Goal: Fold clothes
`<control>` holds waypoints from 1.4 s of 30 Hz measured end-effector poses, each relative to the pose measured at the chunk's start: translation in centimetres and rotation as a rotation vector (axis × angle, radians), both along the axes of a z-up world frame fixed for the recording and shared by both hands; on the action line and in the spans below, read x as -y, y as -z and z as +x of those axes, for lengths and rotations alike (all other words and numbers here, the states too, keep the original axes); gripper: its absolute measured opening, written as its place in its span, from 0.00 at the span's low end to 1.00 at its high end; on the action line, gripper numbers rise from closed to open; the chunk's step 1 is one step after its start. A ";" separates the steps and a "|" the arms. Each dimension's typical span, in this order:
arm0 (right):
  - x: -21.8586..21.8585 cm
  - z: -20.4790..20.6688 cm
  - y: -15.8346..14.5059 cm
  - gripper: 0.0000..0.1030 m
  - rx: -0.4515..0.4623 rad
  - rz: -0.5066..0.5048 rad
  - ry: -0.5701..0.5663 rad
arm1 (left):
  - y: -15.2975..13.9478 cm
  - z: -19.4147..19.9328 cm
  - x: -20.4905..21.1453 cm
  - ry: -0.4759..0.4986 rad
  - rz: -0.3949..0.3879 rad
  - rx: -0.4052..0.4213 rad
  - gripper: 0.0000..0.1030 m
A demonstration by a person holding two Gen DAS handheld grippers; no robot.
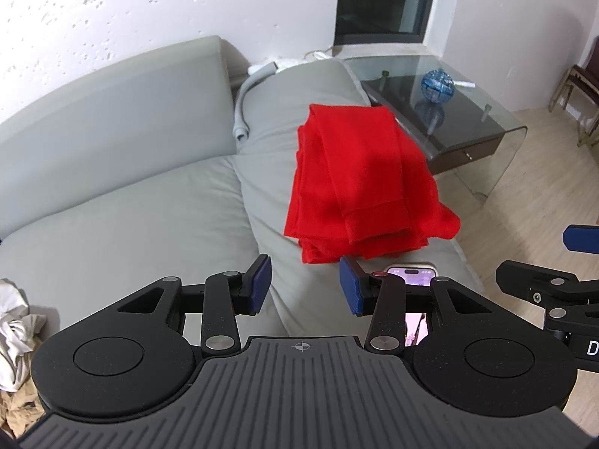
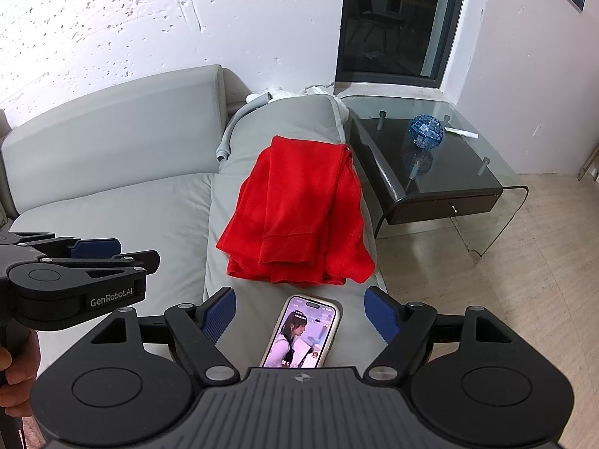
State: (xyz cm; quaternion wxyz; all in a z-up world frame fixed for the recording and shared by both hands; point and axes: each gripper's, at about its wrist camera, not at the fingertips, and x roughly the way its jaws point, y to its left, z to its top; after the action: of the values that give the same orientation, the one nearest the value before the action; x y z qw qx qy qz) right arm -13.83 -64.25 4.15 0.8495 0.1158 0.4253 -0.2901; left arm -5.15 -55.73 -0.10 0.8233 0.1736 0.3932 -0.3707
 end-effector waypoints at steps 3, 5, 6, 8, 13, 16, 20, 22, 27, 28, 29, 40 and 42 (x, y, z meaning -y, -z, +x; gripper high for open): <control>0.0 0.0 0.1 0.73 -0.002 0.000 0.001 | 0.1 -0.1 0.0 0.001 0.002 0.002 0.45; 0.1 -0.1 0.1 0.73 -0.002 0.001 0.003 | 0.1 -0.1 0.1 0.003 0.003 0.002 0.45; 0.2 -0.1 0.1 0.73 -0.002 0.001 0.004 | 0.2 -0.1 0.1 0.003 0.004 0.002 0.45; 0.2 -0.1 0.2 0.73 -0.003 0.002 0.005 | 0.2 -0.1 0.1 0.003 0.004 0.001 0.45; 0.2 -0.1 0.4 0.73 -0.008 0.004 0.004 | 0.3 -0.1 0.2 0.007 0.004 0.000 0.45; 0.3 -0.1 0.5 0.73 -0.012 0.006 0.003 | 0.3 -0.2 0.3 0.009 0.006 0.000 0.45; 0.3 -0.1 0.6 0.73 -0.014 0.007 0.004 | 0.4 -0.3 0.5 0.011 0.007 0.000 0.45; 0.3 -0.1 0.6 0.73 -0.014 0.007 0.005 | 0.4 -0.3 0.7 0.014 0.007 -0.002 0.45; 0.3 -0.2 0.6 0.73 -0.015 0.007 0.007 | 0.5 -0.4 0.9 0.015 0.007 -0.010 0.45; 0.3 -0.2 0.6 0.73 -0.016 0.007 0.008 | 0.5 -0.4 0.9 0.015 0.008 -0.010 0.45; 0.3 -0.3 0.6 0.73 -0.016 0.007 0.009 | 0.5 -0.5 0.9 0.016 0.008 -0.009 0.45; 0.6 -0.4 0.7 0.73 -0.015 0.010 0.011 | 0.6 -0.5 1.0 0.012 0.010 -0.016 0.45; 0.7 -0.4 0.7 0.73 -0.016 0.011 0.011 | 0.7 -0.6 1.0 0.013 0.011 -0.015 0.45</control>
State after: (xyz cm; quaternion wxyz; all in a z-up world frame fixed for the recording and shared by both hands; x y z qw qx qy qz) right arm -14.21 -64.94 3.42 0.8438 0.1206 0.4328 -0.2933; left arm -5.71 -56.72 -0.80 0.8170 0.1778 0.4003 -0.3752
